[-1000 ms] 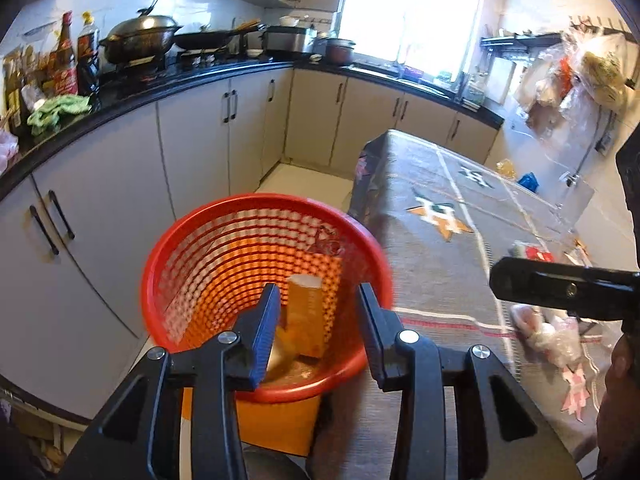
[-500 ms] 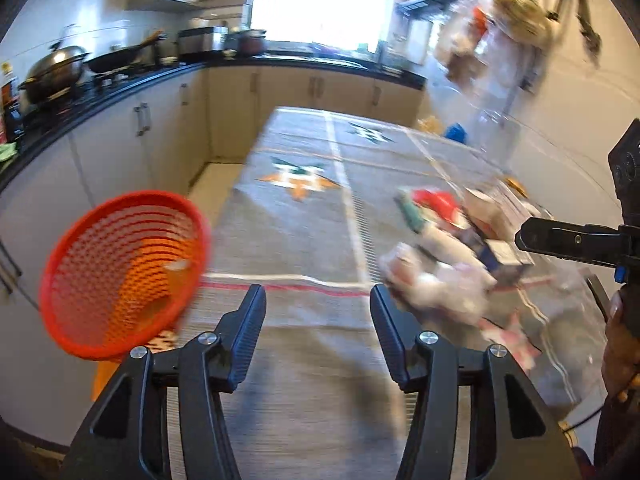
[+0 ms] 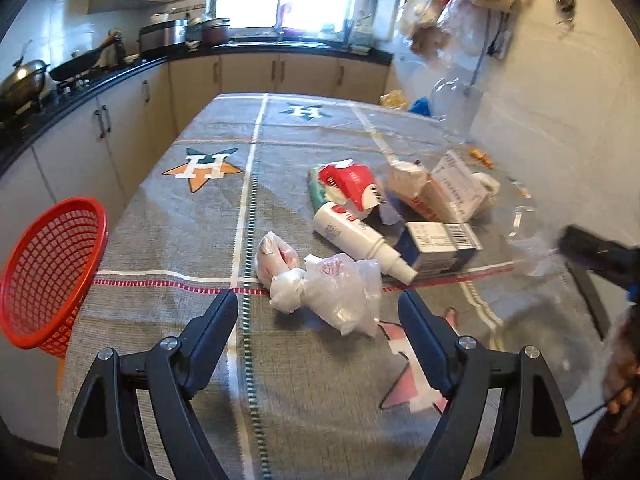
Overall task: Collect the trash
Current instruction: 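Move the left tool to the white plastic bag bundle and close on it, then close the right tool on the clear plastic bag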
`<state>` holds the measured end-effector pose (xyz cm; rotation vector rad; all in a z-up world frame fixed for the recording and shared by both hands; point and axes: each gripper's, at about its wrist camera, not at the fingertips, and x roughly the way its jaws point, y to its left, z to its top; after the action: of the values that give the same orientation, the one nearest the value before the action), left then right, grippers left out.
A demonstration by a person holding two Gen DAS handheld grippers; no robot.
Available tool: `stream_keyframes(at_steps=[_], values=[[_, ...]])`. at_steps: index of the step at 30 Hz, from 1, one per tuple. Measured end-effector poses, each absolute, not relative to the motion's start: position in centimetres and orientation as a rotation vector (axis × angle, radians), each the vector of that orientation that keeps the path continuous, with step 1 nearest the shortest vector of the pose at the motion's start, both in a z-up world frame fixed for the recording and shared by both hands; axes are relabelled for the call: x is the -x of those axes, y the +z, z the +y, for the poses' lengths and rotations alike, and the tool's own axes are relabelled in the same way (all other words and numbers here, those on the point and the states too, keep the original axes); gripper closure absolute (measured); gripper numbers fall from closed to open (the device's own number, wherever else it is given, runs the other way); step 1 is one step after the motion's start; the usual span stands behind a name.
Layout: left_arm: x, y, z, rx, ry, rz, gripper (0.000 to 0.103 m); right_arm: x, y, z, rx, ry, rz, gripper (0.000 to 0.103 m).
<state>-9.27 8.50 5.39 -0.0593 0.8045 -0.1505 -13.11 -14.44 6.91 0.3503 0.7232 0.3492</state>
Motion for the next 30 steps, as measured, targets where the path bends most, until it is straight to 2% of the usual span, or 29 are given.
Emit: stream_keyframes(at_steps=[5,7,13,14,15,16,24,26,28,29,30], values=[[7.4,3.9,7.4,0.070,-0.092,0.864,0.021,14.0,7.4,-19.4,-0.406,0.221,0.664,0.031],[6.8,3.3,7.0,0.062,-0.073,0.871,0.021,14.2,7.4,-21.2,-0.418,0.155,0.645,0.022],[4.9,2.0,6.8,0.040,-0.020,0.885,0.022,13.3,6.2,-22.8,-0.411,0.107,0.674,0.020],[4.6,1.8,6.9,0.043,-0.016,0.888,0.027,13.0,5.9,-22.6,-0.408,0.111,0.685,0.020],[4.4,1.6,7.1,0.051,-0.019,0.895,0.038,12.7,5.3,-22.7,-0.409,0.115,0.696,0.019],[4.3,1.5,7.3,0.057,-0.021,0.901,0.042,12.4,5.0,-22.7,-0.415,0.120,0.707,0.019],[4.5,1.6,7.8,0.079,-0.046,0.883,0.047,9.1,1.6,-23.4,-0.540,0.146,0.795,0.019],[4.5,1.6,7.9,0.082,-0.049,0.882,0.047,8.4,1.1,-23.2,-0.551,0.151,0.812,0.022],[4.5,1.7,8.0,0.088,-0.052,0.875,0.047,7.9,0.6,-22.7,-0.554,0.161,0.831,0.042],[4.7,1.7,8.0,0.089,-0.053,0.869,0.047,7.7,0.5,-22.4,-0.561,0.186,0.838,0.047],[4.8,1.8,8.0,0.087,-0.052,0.862,0.047,7.8,0.5,-22.1,-0.563,0.200,0.836,0.056]])
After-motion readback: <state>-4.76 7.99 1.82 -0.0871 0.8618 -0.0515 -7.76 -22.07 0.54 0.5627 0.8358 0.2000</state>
